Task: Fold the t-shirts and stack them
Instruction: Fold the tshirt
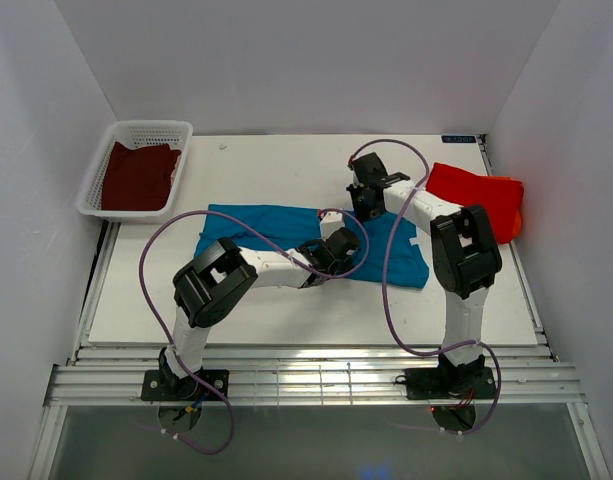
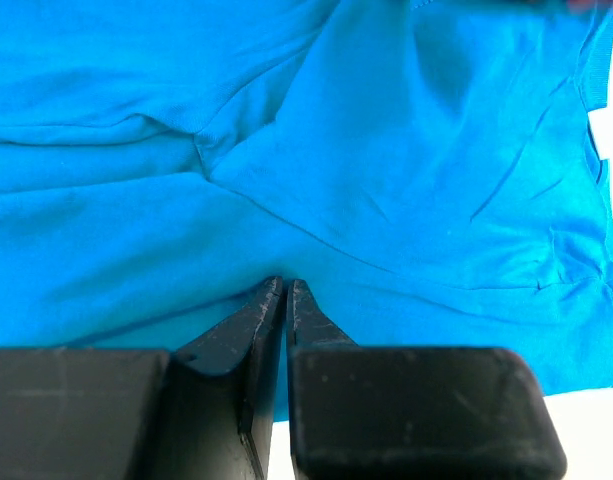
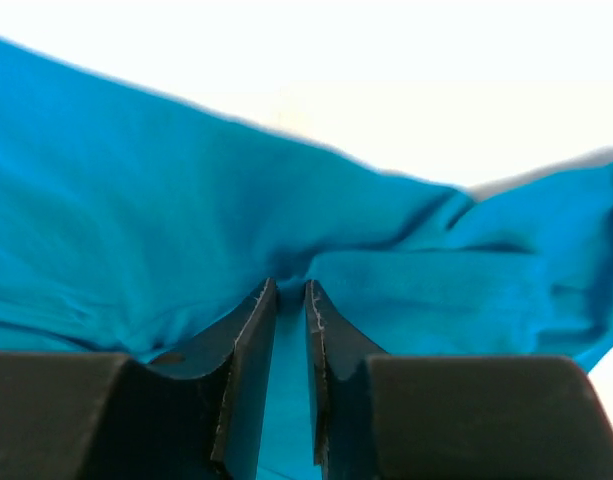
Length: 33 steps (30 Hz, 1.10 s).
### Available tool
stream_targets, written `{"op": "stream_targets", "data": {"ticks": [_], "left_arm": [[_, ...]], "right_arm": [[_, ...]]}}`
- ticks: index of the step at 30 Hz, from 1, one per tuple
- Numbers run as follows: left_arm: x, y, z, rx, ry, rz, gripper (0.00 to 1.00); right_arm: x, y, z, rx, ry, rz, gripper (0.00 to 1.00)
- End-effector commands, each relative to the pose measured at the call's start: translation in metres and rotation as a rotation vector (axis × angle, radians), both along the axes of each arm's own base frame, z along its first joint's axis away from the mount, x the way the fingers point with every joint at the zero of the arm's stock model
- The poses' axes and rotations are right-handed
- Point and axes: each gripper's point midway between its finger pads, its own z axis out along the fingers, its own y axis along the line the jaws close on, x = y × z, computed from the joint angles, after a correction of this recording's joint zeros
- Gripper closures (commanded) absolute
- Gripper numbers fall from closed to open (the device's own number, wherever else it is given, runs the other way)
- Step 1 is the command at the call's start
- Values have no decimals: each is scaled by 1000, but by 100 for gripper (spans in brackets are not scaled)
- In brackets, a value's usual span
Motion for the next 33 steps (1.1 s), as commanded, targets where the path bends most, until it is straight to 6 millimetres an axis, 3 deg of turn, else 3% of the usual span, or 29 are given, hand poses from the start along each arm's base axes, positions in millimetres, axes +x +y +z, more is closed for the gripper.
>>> {"op": "stream_targets", "data": {"ticks": [1, 7, 12, 16, 17, 19, 20, 21, 22, 23, 24, 27, 28, 30, 33], "left_arm": [[-26, 43, -53, 202, 127, -2, 81], [-26, 47, -53, 200, 130, 7, 81], [-27, 51, -56, 203, 140, 8, 81], [-21, 57, -48, 224, 107, 25, 80], [-16, 58, -31, 215, 74, 35, 78], [0, 65, 1, 236, -26, 73, 67], [6, 65, 32, 206, -84, 84, 61], [12, 67, 50, 205, -126, 94, 46], [20, 71, 73, 221, -189, 111, 40], [27, 80, 106, 214, -258, 156, 32], [27, 81, 121, 202, -281, 151, 29], [32, 105, 180, 203, -427, 205, 24], [33, 116, 192, 219, -463, 235, 23], [29, 142, 208, 258, -517, 281, 23], [31, 192, 194, 352, -504, 410, 31]], "right_arm": [[24, 1, 36, 7, -101, -21, 76], [27, 4, 32, 10, -93, -16, 76], [24, 5, 8, -4, -37, -10, 76], [15, 1, 1, -10, -13, -21, 66], [15, -2, 12, -7, -40, -37, 62], [4, -10, 11, -11, -63, -56, 60], [3, -14, 32, 4, -117, -74, 60], [-2, -18, 37, 8, -132, -85, 60], [-13, -24, 32, 1, -131, -95, 60], [-27, -29, 40, 12, -147, -101, 60], [-25, -26, 56, 37, -185, -104, 60], [-47, -33, 65, 52, -213, -110, 57], [-52, -35, 71, 59, -225, -112, 56], [-65, -41, 62, 45, -196, -117, 55], [-80, -43, 52, 39, -170, -127, 58]]}}
